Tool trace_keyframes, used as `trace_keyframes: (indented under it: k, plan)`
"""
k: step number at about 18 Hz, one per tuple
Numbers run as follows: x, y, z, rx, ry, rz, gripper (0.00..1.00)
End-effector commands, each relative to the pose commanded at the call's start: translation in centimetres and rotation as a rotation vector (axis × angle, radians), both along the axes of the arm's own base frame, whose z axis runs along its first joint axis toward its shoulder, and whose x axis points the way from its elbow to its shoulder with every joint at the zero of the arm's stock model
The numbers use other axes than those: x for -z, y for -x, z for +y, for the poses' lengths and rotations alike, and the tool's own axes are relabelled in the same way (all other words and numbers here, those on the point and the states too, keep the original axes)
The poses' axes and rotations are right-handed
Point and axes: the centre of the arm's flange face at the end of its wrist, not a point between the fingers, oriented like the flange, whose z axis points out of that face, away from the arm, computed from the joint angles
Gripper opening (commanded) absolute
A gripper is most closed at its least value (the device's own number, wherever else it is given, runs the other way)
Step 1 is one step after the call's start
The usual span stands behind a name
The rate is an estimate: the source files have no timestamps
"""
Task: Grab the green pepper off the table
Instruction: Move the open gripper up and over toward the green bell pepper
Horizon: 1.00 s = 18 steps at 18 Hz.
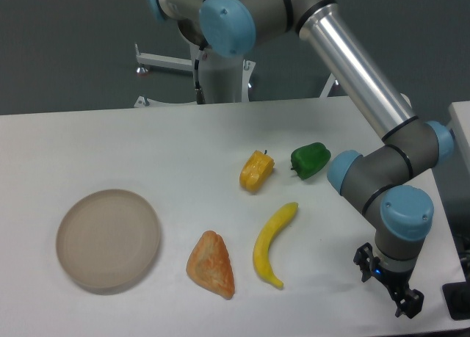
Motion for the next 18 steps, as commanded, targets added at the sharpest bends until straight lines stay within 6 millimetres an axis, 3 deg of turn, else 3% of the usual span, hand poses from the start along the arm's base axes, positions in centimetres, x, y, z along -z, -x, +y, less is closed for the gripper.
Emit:
trace_keyframes:
  k: [5, 9, 13, 18]
  plan:
    - [-0.7, -0.5, -0.2, 0.001, 0.004, -0.003, 1.0]
    - [-1.9, -1.7, -1.6, -0.028, 0.004, -0.04, 1.0]
    - [-3.6, -2.8, -4.0, -0.052, 0.03, -0.073, 1.0]
    - [-5.7, -4.3, -8.9, -0.094, 0.079, -0.159, 1.0]
